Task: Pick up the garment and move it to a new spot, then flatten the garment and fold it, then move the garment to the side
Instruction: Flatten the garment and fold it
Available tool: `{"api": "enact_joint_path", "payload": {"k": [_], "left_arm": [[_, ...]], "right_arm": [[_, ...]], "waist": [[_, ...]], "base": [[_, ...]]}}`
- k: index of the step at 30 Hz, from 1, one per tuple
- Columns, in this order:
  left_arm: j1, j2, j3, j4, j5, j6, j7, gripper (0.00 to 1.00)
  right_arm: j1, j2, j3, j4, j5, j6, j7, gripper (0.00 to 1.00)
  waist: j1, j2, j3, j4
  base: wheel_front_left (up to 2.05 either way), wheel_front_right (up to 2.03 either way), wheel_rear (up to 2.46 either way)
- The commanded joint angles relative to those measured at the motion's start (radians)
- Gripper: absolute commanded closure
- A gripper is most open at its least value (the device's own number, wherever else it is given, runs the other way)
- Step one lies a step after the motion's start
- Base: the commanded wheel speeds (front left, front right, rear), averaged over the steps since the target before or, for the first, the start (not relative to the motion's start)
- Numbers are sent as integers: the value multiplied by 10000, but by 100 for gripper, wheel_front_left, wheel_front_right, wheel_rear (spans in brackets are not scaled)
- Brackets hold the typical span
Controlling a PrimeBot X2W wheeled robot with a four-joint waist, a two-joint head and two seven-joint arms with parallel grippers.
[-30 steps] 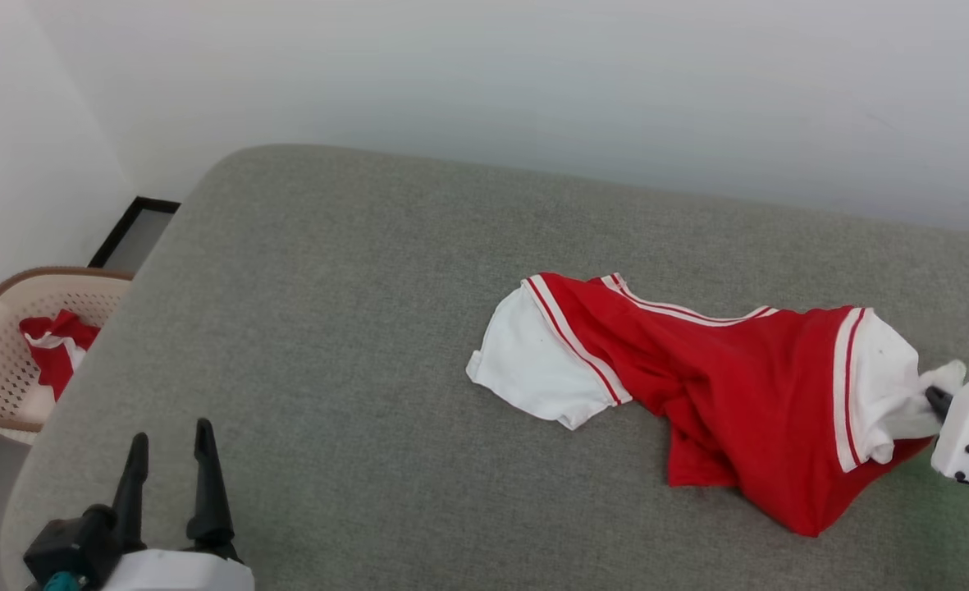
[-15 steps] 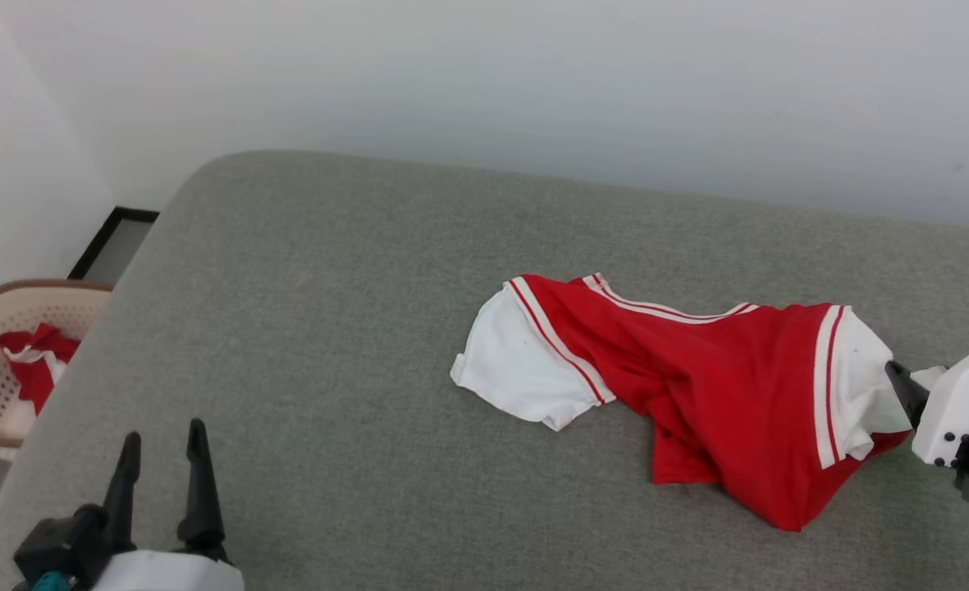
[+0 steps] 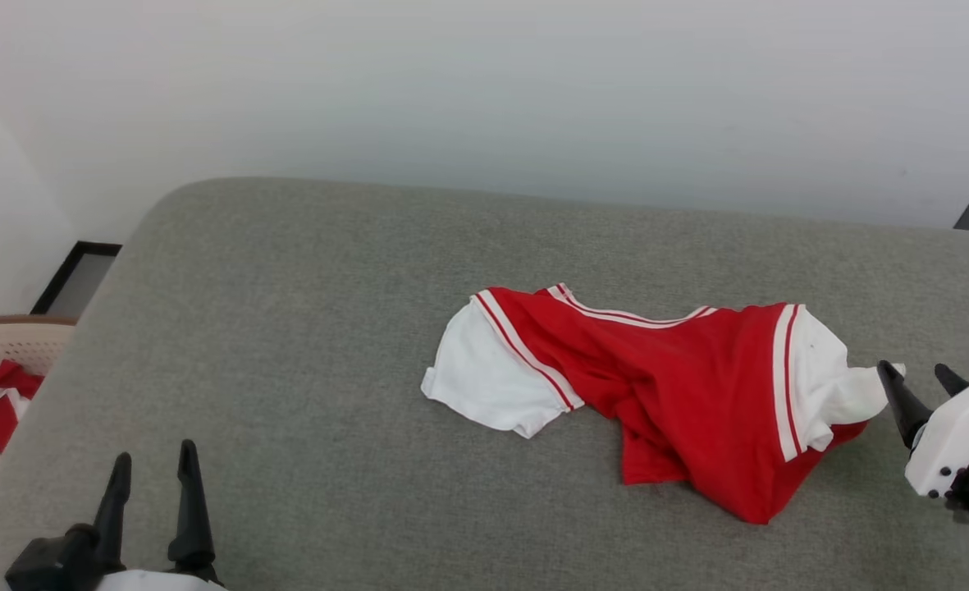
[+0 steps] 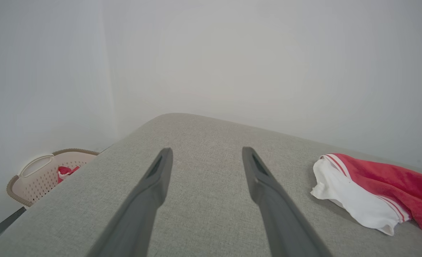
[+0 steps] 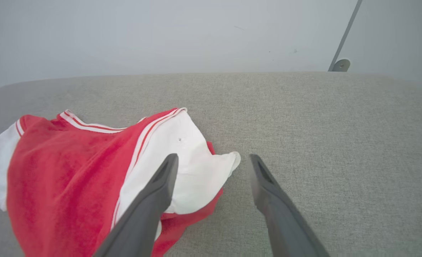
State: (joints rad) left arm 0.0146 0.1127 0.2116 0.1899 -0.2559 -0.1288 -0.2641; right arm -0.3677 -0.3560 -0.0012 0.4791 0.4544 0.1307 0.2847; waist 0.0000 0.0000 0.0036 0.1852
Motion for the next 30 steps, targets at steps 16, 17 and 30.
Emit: {"api": "enact_joint_path", "payload": {"k": [16, 17, 30], "left_arm": [[-301, -9, -272, 35, -149, -21, 0, 0], [-324, -11, -310, 56, -157, -22, 0, 0], [-626, -21, -518, 260, -209, -22, 0, 0]], "right_arm": [[87, 1011, -1562, -964, -755, 1, 1222, 0], [-35, 1060, -1647, -873, -783, 1, 1308, 0], [-1225, 1032, -1946, 478, -1380, 2, 2469, 0]], "waist": [[0, 0, 630, -116], [0, 0, 665, -78], [0, 0, 1084, 434]], "base": [[0, 0, 0], [0, 0, 0], [0, 0, 0]]}}
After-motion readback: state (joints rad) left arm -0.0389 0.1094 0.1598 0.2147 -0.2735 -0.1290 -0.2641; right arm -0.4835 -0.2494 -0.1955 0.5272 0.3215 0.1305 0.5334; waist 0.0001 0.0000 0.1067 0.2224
